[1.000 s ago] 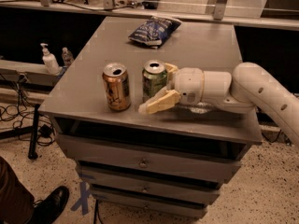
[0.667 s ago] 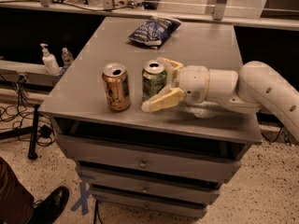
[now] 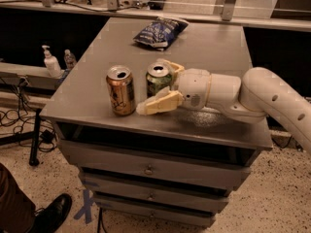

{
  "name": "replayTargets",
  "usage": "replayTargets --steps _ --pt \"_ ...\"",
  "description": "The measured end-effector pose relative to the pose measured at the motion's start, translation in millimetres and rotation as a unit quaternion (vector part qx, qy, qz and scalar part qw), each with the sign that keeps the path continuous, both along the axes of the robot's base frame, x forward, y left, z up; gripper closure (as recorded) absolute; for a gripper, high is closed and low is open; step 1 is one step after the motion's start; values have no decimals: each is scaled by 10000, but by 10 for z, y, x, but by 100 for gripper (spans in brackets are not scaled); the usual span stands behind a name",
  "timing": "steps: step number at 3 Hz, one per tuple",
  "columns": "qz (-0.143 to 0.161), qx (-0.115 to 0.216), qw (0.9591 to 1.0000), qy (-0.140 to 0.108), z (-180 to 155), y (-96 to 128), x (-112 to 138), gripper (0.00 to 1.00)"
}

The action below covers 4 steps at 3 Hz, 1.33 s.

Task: Move green can near orange can

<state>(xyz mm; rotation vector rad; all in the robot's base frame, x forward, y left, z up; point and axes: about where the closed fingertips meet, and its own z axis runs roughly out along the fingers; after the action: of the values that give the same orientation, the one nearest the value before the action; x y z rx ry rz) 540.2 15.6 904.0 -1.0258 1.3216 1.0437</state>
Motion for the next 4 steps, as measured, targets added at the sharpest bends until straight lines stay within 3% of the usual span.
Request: replayTargets --steps 2,3,4 --pt "-81 117 9999 96 -7 114 4 0" --pt "-450 -107 9989 0 -38 -141 118 0" --pt "-1066 -461 9928 -288 61 -671 287 0"
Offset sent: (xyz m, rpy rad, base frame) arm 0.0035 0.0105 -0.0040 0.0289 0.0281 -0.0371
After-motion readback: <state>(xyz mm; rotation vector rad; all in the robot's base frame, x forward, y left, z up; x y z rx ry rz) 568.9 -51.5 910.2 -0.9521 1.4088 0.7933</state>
